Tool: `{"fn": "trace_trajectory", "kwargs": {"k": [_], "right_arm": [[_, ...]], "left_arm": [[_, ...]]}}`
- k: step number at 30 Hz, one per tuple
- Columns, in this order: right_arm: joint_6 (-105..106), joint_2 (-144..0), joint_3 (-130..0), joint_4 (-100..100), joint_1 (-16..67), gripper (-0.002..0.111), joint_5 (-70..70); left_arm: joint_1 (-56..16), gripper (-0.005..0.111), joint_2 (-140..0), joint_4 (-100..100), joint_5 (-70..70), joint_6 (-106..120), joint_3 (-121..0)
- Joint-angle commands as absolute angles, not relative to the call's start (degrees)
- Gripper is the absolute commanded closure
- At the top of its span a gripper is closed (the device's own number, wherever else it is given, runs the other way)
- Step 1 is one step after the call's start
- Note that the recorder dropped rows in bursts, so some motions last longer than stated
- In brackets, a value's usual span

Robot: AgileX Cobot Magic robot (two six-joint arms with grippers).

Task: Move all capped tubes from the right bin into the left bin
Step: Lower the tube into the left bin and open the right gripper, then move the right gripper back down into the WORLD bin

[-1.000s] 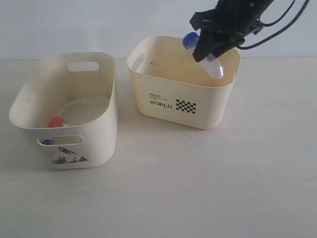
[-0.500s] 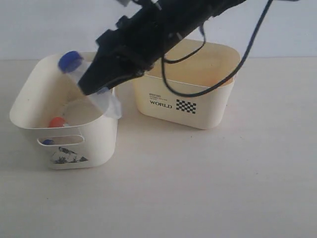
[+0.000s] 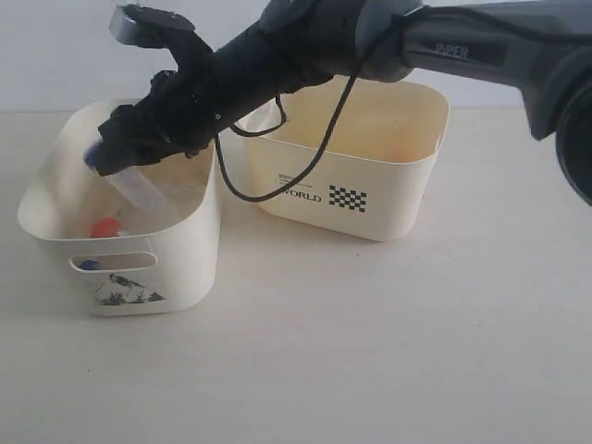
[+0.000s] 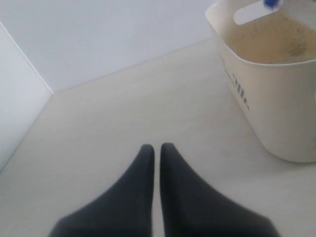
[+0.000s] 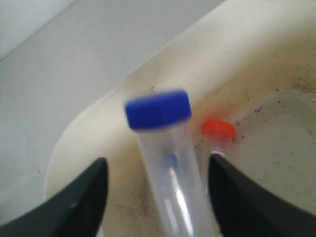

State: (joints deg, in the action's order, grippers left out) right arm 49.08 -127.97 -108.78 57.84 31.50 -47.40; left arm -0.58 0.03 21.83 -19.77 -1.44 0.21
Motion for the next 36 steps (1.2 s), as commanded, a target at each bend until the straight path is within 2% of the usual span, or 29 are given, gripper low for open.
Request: {"fn": "trace_trajectory", "kwargs": {"k": [1,2,6,12,17,22,27,30,36], "right_arm": [[43.2,-125.6,-109.3,56.3,30.2,0.075,-51.3],[43.6,-124.5,-109.3,54.7,29.4,0.108,-55.1],[42.0,-120.6,-109.3,48.3,27.8,0.109,-65.9],[30.6,-112.5,-104.8,30.6,27.8,0.109,-67.5],[22.9,-106.4,-93.9,18.9,26.1,0.109,-64.9],[11.7,-103.9,-89.8,17.6,18.7,0.109,-55.1],[-4.5,-105.2,-91.9,6.0,16.3,0.109,-43.4],[-12.5,-108.9,-95.8,-1.4,16.2,0.109,-45.9],[-16.3,-120.2,-109.6,-1.8,16.4,0.109,-54.7]], "left_arm": [[-0.6,0.102,0.0,21.9,-19.7,-2.0,0.0],[-0.6,0.102,0.0,21.9,-19.7,-2.0,0.0],[-0.6,0.102,0.0,21.9,-19.7,-2.0,0.0],[-0.6,0.102,0.0,21.9,-19.7,-2.0,0.0],[-0.6,0.102,0.0,21.9,-19.7,-2.0,0.0],[-0.6,0.102,0.0,21.9,-19.7,-2.0,0.0],[-0.6,0.102,0.0,21.9,-19.7,-2.0,0.0],[-0.6,0.102,0.0,21.9,-19.7,-2.0,0.0],[-0.6,0.102,0.0,21.9,-19.7,-2.0,0.0]]}}
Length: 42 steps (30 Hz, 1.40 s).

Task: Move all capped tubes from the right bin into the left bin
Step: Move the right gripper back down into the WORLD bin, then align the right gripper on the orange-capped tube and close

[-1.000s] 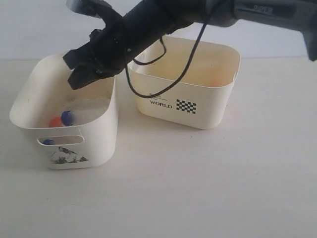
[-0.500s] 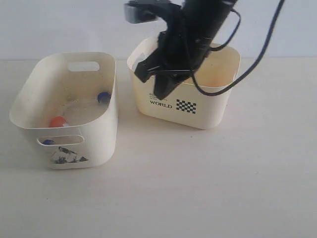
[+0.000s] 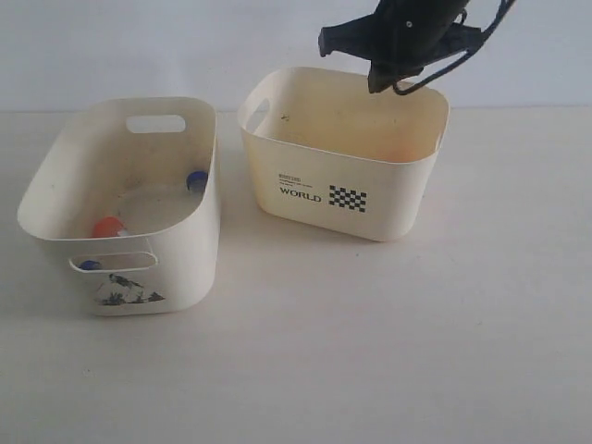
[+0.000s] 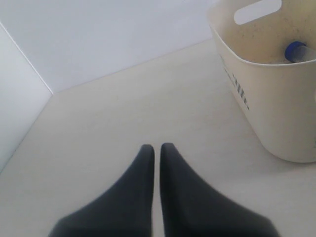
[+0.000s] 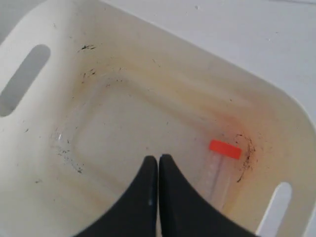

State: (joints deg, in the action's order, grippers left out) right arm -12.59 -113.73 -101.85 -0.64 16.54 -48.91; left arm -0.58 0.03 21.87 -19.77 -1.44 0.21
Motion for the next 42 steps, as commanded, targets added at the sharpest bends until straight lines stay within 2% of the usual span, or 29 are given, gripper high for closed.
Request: {"fn": "trace_trajectory", "kwargs": {"k": [1,7,14,36,42], "right_arm": [[-16.4,-121.9,-112.2,-1.8,16.5,0.109,-56.3],[-16.3,-133.4,-127.0,-1.8,16.6,0.109,-70.0],[-10.6,-136.7,-136.4,-6.1,20.3,0.109,-70.0],[-10.4,-140.5,-136.5,3.8,20.5,0.109,-70.0],[-11.6,-139.8,-131.7,4.9,19.0,0.109,-70.0]], "left_arm": [[-0.6,0.102,0.0,21.9,-19.7,-2.0,0.0],[-0.6,0.102,0.0,21.9,-19.7,-2.0,0.0],[-0.6,0.102,0.0,21.9,-19.7,-2.0,0.0],[-0.6,0.102,0.0,21.9,-19.7,-2.0,0.0],[-0.6,0.102,0.0,21.9,-19.7,-2.0,0.0]]}}
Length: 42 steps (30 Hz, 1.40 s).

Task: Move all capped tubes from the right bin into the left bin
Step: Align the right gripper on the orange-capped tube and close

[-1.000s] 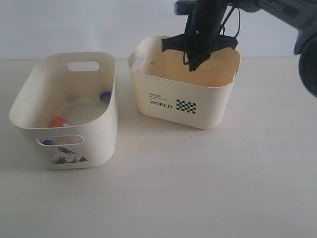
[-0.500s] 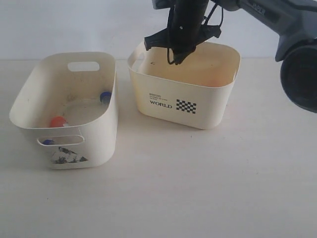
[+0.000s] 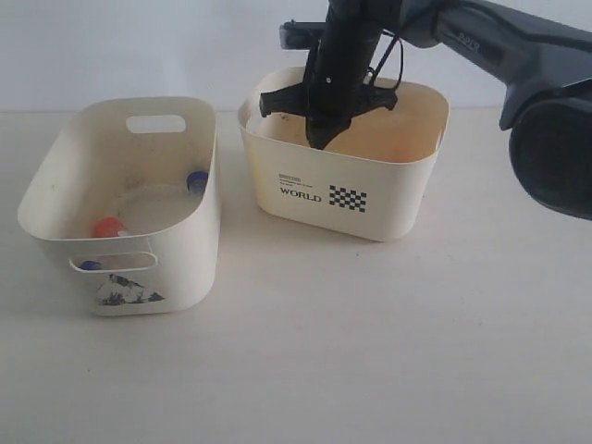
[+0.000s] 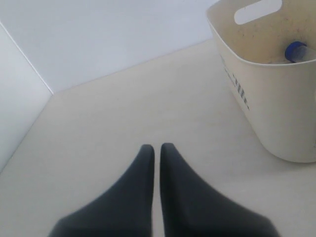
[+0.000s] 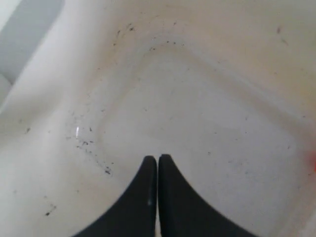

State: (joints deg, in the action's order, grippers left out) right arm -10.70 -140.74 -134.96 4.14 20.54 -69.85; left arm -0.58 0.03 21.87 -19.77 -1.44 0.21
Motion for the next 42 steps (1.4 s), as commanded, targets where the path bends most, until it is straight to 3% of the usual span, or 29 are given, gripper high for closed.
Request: {"fn": "trace_trajectory", "kwargs": {"k": [1,26,28,32,33,36,42], "right_arm": [[-11.6,-139.5,-130.5,4.8,18.9,0.109,-70.0],[-6.1,-135.6,-121.6,-14.9,18.3,0.108,-70.0],[-4.3,-135.6,-121.6,-14.9,18.3,0.103,-70.0],[-5.6,-135.6,-121.6,-15.8,18.3,0.050,-70.0],[-5.9,-135.6,-121.6,-15.9,18.3,0.048,-70.0],[-7.1,-136.5,-121.6,-15.1,18.3,0.059,-70.0],[-7.4,-137.9,-121.1,-14.8,18.3,0.050,-70.0]], "left_arm": [[-0.6,0.102,0.0,21.9,-19.7,-2.0,0.0],[-0.6,0.102,0.0,21.9,-19.8,-2.0,0.0],[-0.6,0.102,0.0,21.9,-19.8,-2.0,0.0],[-0.6,0.102,0.0,21.9,-19.8,-2.0,0.0],[-0.6,0.102,0.0,21.9,-19.8,-2.0,0.0],[-0.6,0.102,0.0,21.9,-19.8,-2.0,0.0],[-0.6,0.102,0.0,21.9,-19.8,-2.0,0.0]]}}
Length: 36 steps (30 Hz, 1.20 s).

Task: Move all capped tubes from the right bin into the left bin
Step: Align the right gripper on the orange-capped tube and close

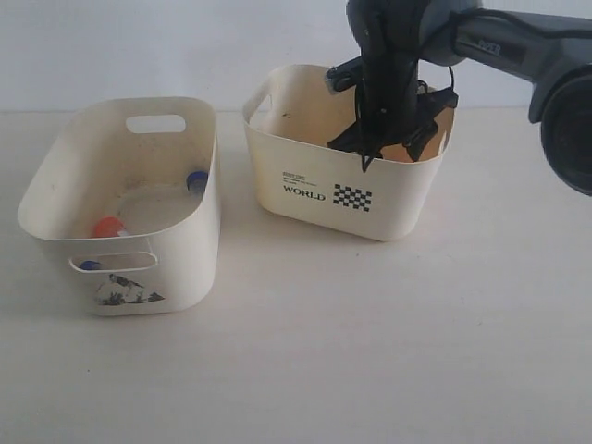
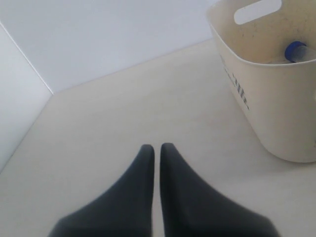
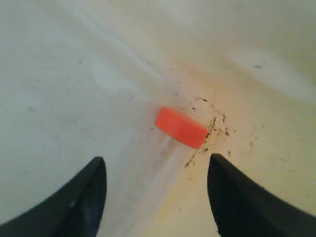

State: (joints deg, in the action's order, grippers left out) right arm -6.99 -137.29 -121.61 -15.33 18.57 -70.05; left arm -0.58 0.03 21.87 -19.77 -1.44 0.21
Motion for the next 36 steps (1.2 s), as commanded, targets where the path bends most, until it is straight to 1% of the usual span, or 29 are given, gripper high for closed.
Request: {"fn": "trace_trajectory", "kwargs": {"k": [1,13,20,26,32,33,34,35,36], "right_arm": [[-7.4,-137.9,-121.1,-14.6,18.3,0.050,-70.0],[-8.3,-137.9,-121.0,-16.0,18.1,0.050,-70.0],[-8.6,-137.9,-115.0,-15.6,17.1,0.050,-70.0],[-9.1,-137.9,-114.6,-15.8,16.9,0.050,-70.0],[-9.1,-139.6,-114.6,-11.6,15.9,0.051,-70.0],[-9.1,-140.0,-114.6,-11.6,15.9,0.052,-70.0],[-9.1,-140.0,-114.6,-11.6,16.0,0.057,-70.0],[-9.1,-140.1,-114.6,-11.3,16.0,0.065,-70.0],[-9.1,-140.1,-114.6,-10.9,16.0,0.076,-70.0]], "left_arm": [[-0.6,0.102,0.0,21.9,-19.8,-2.0,0.0],[-0.6,0.102,0.0,21.9,-19.8,-2.0,0.0],[-0.6,0.102,0.0,21.9,-19.8,-2.0,0.0],[-0.6,0.102,0.0,21.9,-19.8,-2.0,0.0],[-0.6,0.102,0.0,21.9,-19.8,-2.0,0.0],[-0.6,0.102,0.0,21.9,-19.8,-2.0,0.0],[-0.6,0.102,0.0,21.9,-19.8,-2.0,0.0],[-0.6,0.102,0.0,21.9,-19.8,-2.0,0.0],[-0.6,0.102,0.0,21.9,-19.8,-2.0,0.0]]}}
